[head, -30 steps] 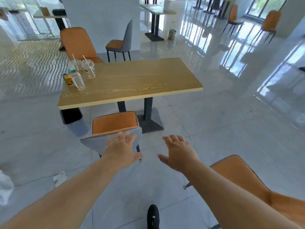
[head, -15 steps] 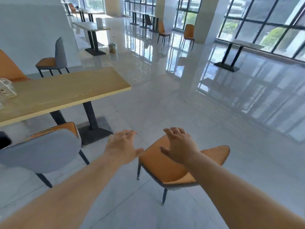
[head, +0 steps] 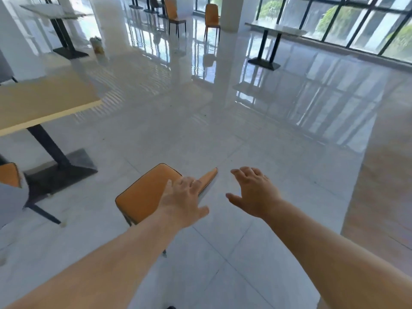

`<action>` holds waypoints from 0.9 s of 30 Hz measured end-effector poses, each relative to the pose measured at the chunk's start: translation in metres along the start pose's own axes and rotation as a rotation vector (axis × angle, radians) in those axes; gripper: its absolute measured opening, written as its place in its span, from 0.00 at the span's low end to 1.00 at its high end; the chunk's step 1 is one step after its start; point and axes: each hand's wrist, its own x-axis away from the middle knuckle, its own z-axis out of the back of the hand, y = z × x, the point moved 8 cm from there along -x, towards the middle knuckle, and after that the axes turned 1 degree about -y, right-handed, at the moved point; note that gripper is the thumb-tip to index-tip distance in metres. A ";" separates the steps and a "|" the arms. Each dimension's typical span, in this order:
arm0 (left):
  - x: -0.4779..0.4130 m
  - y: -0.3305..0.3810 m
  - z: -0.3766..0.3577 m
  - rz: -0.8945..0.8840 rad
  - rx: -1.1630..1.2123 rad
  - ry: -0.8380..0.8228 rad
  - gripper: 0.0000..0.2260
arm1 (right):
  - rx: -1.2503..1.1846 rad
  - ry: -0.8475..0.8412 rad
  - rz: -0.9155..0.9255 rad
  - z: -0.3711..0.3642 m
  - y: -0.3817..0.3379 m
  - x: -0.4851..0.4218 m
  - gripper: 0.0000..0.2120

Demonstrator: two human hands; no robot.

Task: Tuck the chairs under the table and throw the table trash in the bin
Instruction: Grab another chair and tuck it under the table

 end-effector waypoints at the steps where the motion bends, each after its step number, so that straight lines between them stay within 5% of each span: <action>1: -0.010 0.000 -0.005 0.011 0.003 -0.005 0.35 | -0.004 -0.007 0.017 -0.006 0.004 -0.008 0.37; 14: -0.172 -0.065 -0.067 0.281 0.224 0.003 0.35 | 0.079 -0.234 0.313 -0.099 0.023 -0.187 0.39; 27: -0.127 -0.107 -0.141 0.729 0.427 -0.332 0.49 | 0.202 -0.630 0.675 -0.172 -0.011 -0.253 0.46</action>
